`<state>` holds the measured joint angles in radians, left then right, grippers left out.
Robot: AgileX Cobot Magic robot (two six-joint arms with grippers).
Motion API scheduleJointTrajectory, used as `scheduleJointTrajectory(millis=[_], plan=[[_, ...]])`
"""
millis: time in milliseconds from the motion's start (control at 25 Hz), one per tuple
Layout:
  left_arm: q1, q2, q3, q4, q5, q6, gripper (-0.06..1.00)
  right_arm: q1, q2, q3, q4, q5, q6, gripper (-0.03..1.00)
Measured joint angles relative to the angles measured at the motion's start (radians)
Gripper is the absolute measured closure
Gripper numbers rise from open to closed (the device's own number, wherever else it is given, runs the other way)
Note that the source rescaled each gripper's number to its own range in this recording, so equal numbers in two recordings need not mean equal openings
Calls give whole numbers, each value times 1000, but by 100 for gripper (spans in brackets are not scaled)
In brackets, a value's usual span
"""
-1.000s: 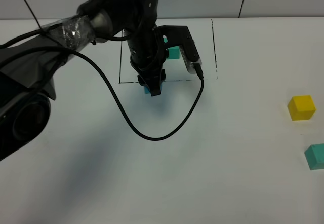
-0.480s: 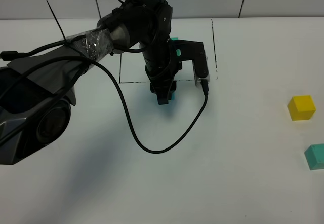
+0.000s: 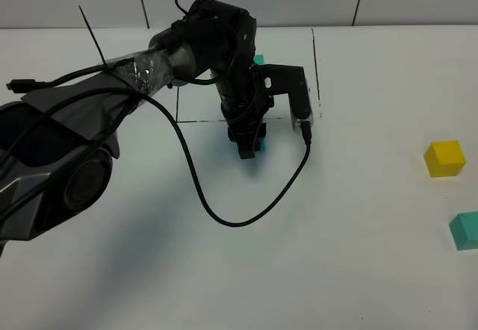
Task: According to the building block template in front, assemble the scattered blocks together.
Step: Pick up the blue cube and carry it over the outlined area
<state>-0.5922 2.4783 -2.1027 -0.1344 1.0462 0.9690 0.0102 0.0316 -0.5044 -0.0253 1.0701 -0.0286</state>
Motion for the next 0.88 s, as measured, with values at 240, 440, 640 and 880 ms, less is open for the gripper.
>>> scheduleJointTrajectory(millis=[240, 440, 640, 880], plan=[[0, 20, -7, -7, -1, 0, 94, 0, 0, 0, 0, 0, 0, 21], [0, 19, -7, -8, -1, -1, 94, 0, 1, 0, 0, 1, 0, 22], [0, 19, -7, -8, -1, -1, 94, 0, 1, 0, 0, 1, 0, 22], [0, 19, -7, -8, -1, -1, 94, 0, 1, 0, 0, 1, 0, 23]])
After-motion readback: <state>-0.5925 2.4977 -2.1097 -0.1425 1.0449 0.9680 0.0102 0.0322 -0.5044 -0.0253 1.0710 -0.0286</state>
